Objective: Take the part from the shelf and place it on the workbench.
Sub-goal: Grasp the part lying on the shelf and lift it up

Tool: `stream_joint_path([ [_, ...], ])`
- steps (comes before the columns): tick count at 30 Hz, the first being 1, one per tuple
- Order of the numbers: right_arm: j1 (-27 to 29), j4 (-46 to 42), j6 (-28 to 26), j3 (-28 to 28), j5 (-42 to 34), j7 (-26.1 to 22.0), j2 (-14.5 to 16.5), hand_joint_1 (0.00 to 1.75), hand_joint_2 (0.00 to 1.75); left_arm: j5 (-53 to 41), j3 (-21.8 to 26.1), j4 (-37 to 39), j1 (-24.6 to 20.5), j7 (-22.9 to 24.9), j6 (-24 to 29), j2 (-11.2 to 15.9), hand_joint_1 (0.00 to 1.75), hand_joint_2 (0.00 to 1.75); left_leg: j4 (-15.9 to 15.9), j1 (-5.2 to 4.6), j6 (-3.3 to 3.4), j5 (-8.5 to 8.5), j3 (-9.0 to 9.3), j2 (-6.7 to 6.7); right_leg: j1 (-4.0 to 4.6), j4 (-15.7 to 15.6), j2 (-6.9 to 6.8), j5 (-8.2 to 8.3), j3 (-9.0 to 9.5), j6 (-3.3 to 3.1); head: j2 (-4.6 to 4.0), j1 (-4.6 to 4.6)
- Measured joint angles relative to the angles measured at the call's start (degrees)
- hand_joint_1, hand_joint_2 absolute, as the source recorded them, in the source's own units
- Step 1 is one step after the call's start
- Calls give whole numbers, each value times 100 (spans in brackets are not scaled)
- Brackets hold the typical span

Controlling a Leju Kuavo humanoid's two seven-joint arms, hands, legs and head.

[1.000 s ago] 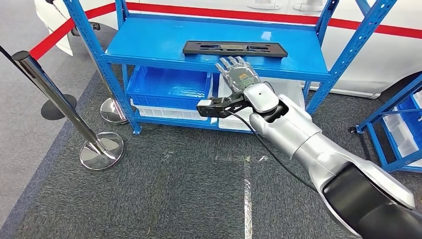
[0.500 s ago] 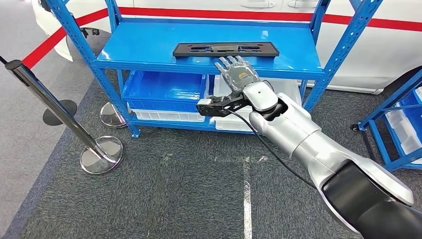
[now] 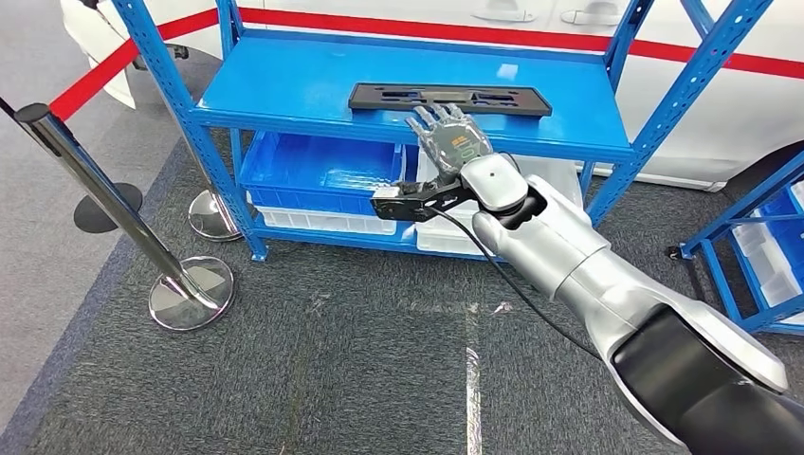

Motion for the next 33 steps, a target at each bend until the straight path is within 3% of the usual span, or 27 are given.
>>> stream_joint_path([
  [1,11,0,5,0,-1,-1,0,0,0,-1,0,0,-2,-1,2,-1,0,0,4,-3,9,-12,10,0,-2,264,-1,-31,-170,2,0,-1],
  [2,22,0,12,0,-2,0,0,0,0,-1,0,0,-1,-1,5,-1,0,0,9,-6,13,-27,25,-3,-2,298,-1,57,-232,-6,0,1],
  [3,29,0,16,0,-2,0,0,0,0,-2,0,0,1,-1,9,-2,0,0,15,-7,12,-47,47,-8,-1,102,-1,246,-177,-23,0,1],
  [5,30,-1,20,0,-3,1,0,0,0,-3,0,0,10,-1,19,-11,0,0,31,-16,-12,-97,89,-19,20,-680,0,690,151,-88,0,0],
  [7,21,-2,19,1,-9,0,2,0,0,-5,0,0,7,1,35,-22,0,0,48,-32,-58,-135,91,-30,48,-1235,4,842,407,-139,0,-5],
  [10,19,-2,18,2,-15,0,3,0,0,-8,1,0,5,5,58,-24,0,0,24,-24,-144,-168,94,-33,56,-1373,12,802,485,-182,0,-8],
  [12,12,-2,16,2,-16,5,4,0,0,-5,2,0,12,4,66,-26,0,0,184,-18,-206,-294,47,-15,24,-1422,13,798,545,-226,0,-22],
  [15,9,-2,16,5,-20,8,17,0,0,0,2,0,4,0,69,-28,0,0,1173,-9,-268,-714,-447,5,7,-1441,18,763,613,-278,0,-65],
  [16,20,-2,16,8,-21,6,20,0,0,3,2,0,3,-1,63,-28,0,0,1463,-6,-278,-770,-628,6,11,-1437,20,746,630,-283,0,-68],
  [17,34,-2,16,11,-22,5,20,0,0,9,2,0,6,0,53,-28,0,0,1571,-6,-281,-718,-729,6,14,-1432,22,724,651,-284,0,-67],
  [18,46,-2,16,14,-22,5,20,0,0,15,1,0,12,0,40,-28,0,0,1451,-6,-277,-552,-720,7,15,-1422,24,697,678,-280,0,-69],
  [20,56,-2,13,17,-22,4,20,0,0,20,1,0,20,1,20,-25,0,0,750,-8,-252,-97,-456,6,15,-1391,28,628,737,-259,0,-67],
  [22,44,-2,11,18,-22,4,20,0,0,17,2,0,13,0,15,-17,0,0,202,-34,-208,96,-201,4,35,-1359,32,572,755,-216,0,-69],
  [25,37,-2,10,21,-22,4,20,0,0,14,2,0,0,1,13,-14,0,0,63,-45,-112,40,-126,-3,55,-1362,32,533,747,-141,0,-68],
  [27,29,-2,9,22,-22,4,20,0,0,13,1,0,9,2,11,-16,0,0,17,-18,-48,36,-74,0,55,-1198,22,416,687,-91,0,-56],
  [28,24,-2,9,22,-22,4,20,0,0,11,0,0,12,2,10,-17,0,0,0,-7,-15,30,-44,3,52,-949,17,292,569,-69,0,-51],
  [31,55,-1,10,26,-22,4,20,0,0,5,0,0,10,2,10,-17,0,0,2,-13,47,-18,5,5,28,118,8,-53,-19,-30,0,-42],
  [32,72,1,10,28,-22,4,20,0,0,4,0,0,10,2,10,-17,0,0,8,-14,52,-39,23,2,23,251,7,-17,-136,-28,0,-40],
  [33,83,1,10,31,-22,4,20,0,0,4,0,0,11,2,10,-17,0,0,16,-14,49,-65,47,-2,20,157,6,131,-142,-34,0,-40],
])
